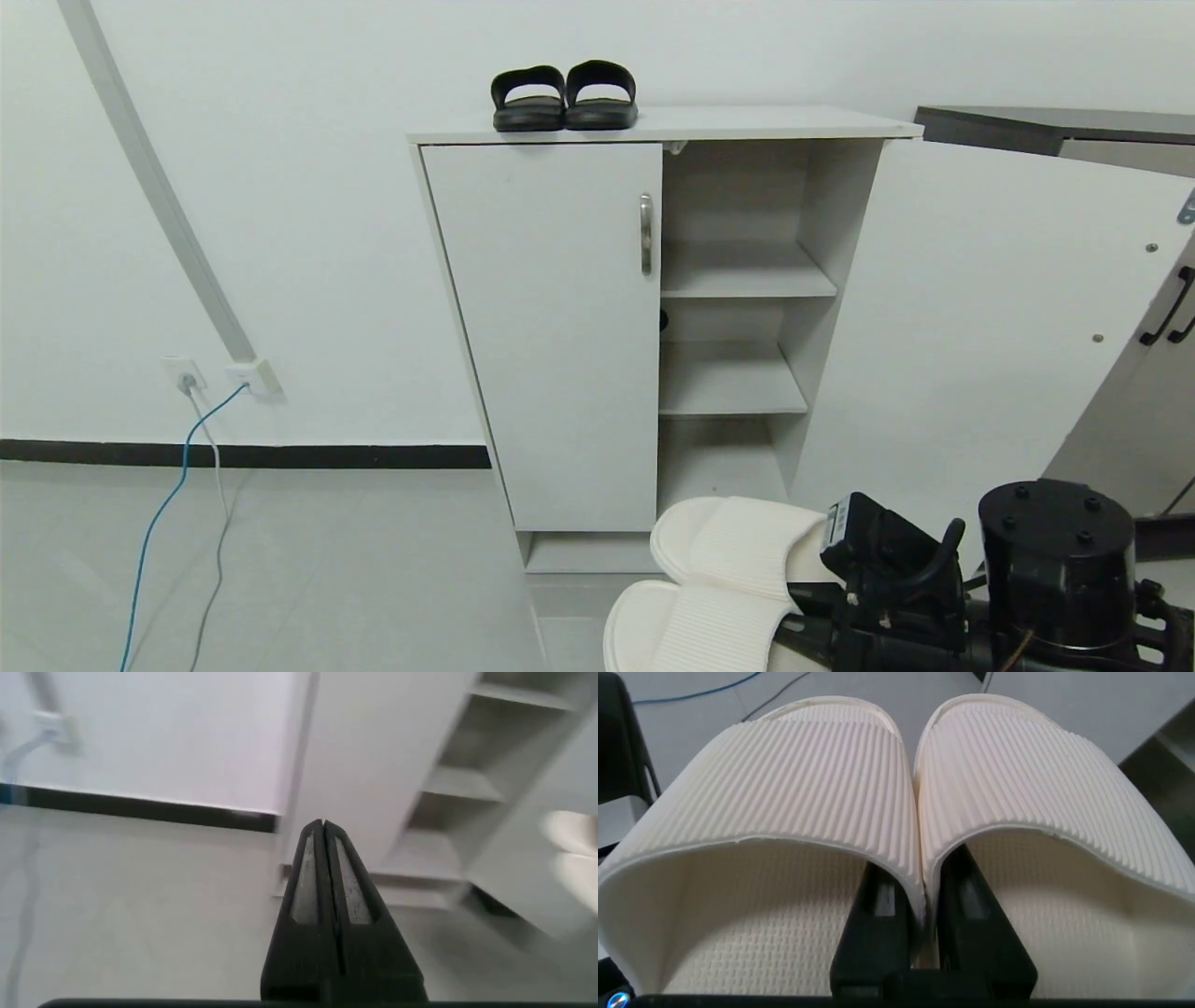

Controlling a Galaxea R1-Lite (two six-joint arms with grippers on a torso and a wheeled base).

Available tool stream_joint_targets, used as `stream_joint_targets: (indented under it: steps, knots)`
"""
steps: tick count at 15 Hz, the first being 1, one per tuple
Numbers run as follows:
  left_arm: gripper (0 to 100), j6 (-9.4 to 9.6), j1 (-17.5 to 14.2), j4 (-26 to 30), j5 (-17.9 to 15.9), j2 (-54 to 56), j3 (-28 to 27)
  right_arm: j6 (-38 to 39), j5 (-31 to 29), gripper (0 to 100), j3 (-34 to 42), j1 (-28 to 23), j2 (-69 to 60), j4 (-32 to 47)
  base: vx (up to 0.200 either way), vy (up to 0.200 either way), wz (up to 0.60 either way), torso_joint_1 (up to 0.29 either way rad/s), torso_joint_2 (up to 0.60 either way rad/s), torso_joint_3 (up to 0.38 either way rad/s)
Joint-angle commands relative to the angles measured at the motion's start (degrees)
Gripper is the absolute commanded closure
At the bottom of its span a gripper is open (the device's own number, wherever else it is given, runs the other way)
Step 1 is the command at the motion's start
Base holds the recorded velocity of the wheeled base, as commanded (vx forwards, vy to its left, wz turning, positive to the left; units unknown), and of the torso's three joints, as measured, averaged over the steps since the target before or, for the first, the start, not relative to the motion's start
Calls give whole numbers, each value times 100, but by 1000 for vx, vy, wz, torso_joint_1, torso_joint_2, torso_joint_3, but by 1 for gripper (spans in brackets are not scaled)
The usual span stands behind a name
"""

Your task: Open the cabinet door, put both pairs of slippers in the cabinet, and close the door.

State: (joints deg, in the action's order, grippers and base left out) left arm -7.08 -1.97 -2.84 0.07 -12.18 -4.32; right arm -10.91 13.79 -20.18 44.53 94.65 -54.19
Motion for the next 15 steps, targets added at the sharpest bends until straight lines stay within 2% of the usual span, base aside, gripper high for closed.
stream_joint_targets:
  steps: [1,3,4,5,6,10,11,12,13,14,15]
  knots:
    - [100,190,-427,-32,-86,717,423,-8,1,100,5,3,10,5,0,0,0,0,0,0]
    - [100,330,-427,-59,-341,708,432,-8,1,100,5,3,1,5,0,0,0,0,0,0]
    - [100,436,-418,-59,-658,708,432,-16,1,100,14,3,1,5,0,0,0,0,0,0]
    - [100,401,-427,-59,-913,708,423,-16,1,100,14,12,-8,5,0,0,0,0,0,0]
    - [100,383,-418,-59,-948,708,423,-16,1,100,14,12,-8,-4,0,0,0,0,0,0]
    - [100,524,-418,-41,-1203,708,432,-25,-8,100,40,29,-25,-39,0,0,0,0,0,0]
    - [100,612,-427,-32,-851,708,432,-25,-8,100,40,29,-34,-39,0,0,0,0,0,0]
    - [100,743,-427,3,-86,708,423,-25,-8,100,31,29,-34,-39,0,0,0,0,0,0]
    - [100,831,-427,372,643,717,414,-25,-8,100,22,29,-17,-39,0,0,0,0,0,0]
    - [100,823,-427,266,256,708,432,-25,-8,100,22,29,-17,-39,0,0,0,0,0,0]
    - [100,884,-427,275,-271,708,432,-16,-25,100,-13,29,10,-39,0,0,0,0,0,0]
